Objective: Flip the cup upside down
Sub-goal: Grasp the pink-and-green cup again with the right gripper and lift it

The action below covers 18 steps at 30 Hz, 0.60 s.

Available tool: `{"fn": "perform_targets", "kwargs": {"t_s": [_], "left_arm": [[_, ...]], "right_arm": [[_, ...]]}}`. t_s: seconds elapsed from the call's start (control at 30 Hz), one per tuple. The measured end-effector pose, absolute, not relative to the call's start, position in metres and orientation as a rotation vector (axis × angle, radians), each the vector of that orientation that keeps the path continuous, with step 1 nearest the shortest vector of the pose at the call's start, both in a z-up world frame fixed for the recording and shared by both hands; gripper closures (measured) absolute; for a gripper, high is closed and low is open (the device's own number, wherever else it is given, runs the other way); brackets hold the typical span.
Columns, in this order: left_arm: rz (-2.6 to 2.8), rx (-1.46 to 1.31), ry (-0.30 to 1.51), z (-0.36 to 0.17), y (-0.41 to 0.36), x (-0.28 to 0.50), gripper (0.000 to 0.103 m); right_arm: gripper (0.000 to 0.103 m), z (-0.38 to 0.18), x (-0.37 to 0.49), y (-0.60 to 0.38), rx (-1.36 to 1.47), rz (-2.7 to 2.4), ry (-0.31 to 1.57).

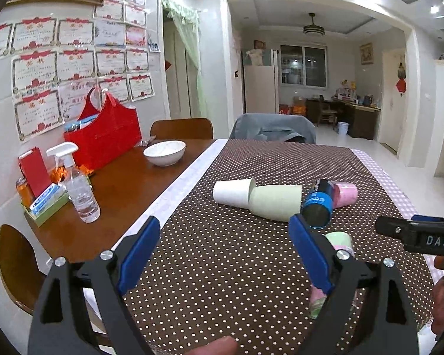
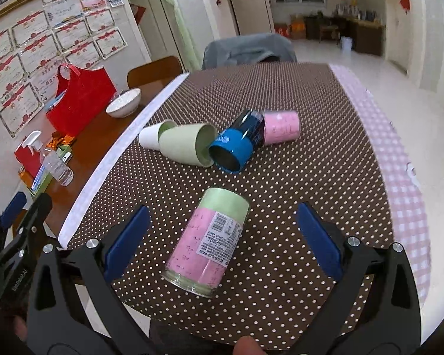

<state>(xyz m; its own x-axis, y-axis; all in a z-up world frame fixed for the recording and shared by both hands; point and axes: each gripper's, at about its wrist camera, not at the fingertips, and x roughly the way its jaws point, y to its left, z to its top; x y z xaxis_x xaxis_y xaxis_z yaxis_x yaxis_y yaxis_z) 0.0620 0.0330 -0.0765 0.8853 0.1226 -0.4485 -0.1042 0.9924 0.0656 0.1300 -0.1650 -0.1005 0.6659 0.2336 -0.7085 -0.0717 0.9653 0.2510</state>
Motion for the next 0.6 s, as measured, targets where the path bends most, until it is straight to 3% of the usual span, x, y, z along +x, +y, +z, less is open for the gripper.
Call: {"fn": "perform_targets", "kwargs": {"t_s": [0.6], "left_arm": [[0.074, 0.028, 0.577, -0.12, 0.042, 0.117, 0.016]], "right_arm": [[0.006, -0.166, 0.19, -0.15, 0.343, 0.198, 1.136]]}}
